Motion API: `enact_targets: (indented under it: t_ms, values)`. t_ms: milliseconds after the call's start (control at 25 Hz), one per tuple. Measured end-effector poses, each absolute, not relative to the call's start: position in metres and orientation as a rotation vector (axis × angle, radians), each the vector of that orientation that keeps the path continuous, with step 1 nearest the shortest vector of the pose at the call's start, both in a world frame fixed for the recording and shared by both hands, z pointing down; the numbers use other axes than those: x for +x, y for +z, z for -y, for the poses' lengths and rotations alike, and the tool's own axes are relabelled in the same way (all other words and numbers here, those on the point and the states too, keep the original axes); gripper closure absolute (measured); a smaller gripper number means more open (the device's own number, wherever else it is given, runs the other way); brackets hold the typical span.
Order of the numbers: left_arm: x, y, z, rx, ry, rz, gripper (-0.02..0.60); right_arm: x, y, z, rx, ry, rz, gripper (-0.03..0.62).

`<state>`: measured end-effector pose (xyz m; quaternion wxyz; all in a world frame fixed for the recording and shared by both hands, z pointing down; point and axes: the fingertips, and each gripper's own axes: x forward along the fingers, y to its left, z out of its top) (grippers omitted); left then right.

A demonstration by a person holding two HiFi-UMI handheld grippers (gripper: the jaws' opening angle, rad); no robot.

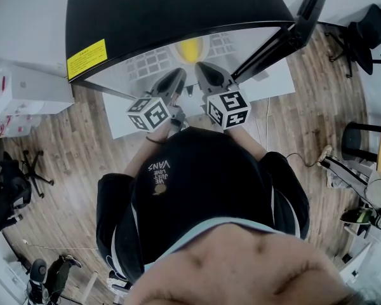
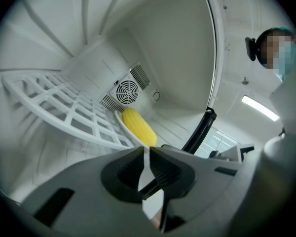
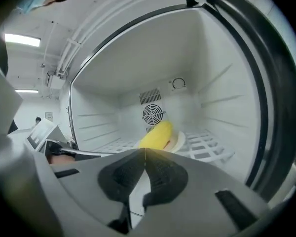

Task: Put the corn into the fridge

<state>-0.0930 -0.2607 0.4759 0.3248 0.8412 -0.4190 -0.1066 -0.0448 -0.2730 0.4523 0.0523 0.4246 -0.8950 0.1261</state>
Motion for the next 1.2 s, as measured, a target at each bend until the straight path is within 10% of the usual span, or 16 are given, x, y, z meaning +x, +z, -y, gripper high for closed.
enact_targets:
  t_ms: [1200]
  values:
    - [-0.072, 0.451, 0.198, 2.292, -0.274, 1.155, 0.561, -0.014, 0.440, 0.207, 1.260, 0.344, 2.756, 0.582]
